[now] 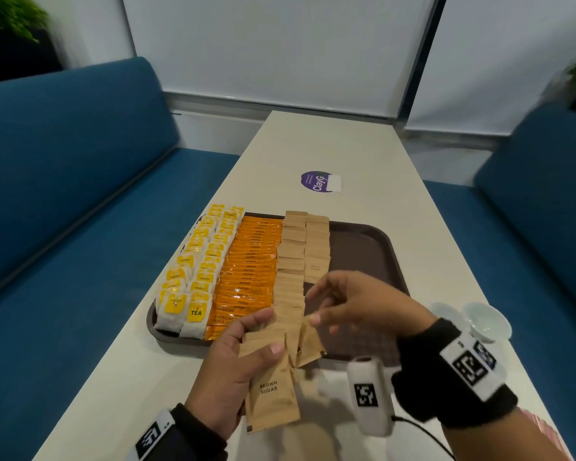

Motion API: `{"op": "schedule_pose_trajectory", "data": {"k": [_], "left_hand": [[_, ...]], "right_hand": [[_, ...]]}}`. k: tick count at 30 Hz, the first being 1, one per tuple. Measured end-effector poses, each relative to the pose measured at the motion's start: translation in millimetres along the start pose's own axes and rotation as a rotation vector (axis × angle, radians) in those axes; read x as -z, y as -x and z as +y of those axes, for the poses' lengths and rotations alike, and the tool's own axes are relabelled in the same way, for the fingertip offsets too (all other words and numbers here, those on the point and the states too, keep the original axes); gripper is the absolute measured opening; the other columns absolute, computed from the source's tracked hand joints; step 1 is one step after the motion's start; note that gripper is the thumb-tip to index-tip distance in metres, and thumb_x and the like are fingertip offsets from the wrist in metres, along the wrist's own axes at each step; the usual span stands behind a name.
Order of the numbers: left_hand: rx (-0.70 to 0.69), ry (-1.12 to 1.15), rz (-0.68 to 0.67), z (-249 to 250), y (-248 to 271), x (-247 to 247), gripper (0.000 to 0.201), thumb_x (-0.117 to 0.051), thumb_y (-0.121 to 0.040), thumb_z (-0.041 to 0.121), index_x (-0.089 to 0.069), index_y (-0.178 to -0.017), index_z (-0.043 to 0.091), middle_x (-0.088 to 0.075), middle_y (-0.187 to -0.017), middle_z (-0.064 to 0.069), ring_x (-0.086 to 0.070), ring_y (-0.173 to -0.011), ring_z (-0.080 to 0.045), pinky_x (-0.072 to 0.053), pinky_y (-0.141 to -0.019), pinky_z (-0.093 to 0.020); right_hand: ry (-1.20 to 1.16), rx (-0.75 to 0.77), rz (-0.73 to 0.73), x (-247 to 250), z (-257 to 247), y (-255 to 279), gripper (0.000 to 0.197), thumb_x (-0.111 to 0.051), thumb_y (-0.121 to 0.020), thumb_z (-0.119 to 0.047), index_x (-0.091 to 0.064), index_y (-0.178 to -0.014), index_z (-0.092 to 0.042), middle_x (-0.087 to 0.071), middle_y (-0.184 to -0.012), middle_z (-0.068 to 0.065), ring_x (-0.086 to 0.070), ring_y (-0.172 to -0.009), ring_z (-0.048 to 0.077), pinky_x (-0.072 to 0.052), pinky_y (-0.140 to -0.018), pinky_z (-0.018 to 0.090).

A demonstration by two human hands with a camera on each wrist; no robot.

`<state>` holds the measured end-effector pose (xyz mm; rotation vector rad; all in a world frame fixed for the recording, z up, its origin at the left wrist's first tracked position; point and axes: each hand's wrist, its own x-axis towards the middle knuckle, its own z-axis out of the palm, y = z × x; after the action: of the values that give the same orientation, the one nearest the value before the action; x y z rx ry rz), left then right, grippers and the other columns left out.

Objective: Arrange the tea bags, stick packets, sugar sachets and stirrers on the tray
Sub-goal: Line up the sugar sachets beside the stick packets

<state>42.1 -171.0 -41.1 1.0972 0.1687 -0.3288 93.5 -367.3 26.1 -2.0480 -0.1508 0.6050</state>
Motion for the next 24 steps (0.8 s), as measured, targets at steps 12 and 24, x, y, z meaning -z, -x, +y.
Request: {"op": "schedule_pose_trajectory", "data": {"k": [12,24], "left_hand": [[0.024,0.189,-0.074,-6,3,-12,0.049,-0.060,-0.061,-0.006,-0.062,-0.105,0.016,-0.074,-0.088,-0.010,-0.070,-0.064,-0.023,-0.055,-0.045,-0.029],[0.054,0.086,0.002,-6,3,-9,0.046,-0.063,-0.070,-0.010,-0.064,-0.107,0.018,-0.067,-0.108,-0.013,-0.067,-0.077,-0.028,-0.056,-0.049,-0.030]], "right_hand": [[-0.506,-0.001,0.262,-23,45,46,0.018,-0.062,-0.083,0.009,-0.059,-0.098,0.000,-0.071,-0.077,0.010,-0.053,-0.046,0.010,-0.034,-0.037,0.016],[-0.430,-0.084,0.329,-17,33,37,0.037,-0.057,-0.083,0.015,-0.062,-0.102,-0.016,-0.060,-0.103,0.013,-0.067,-0.068,0.022,-0.056,-0.050,0.029]]}}
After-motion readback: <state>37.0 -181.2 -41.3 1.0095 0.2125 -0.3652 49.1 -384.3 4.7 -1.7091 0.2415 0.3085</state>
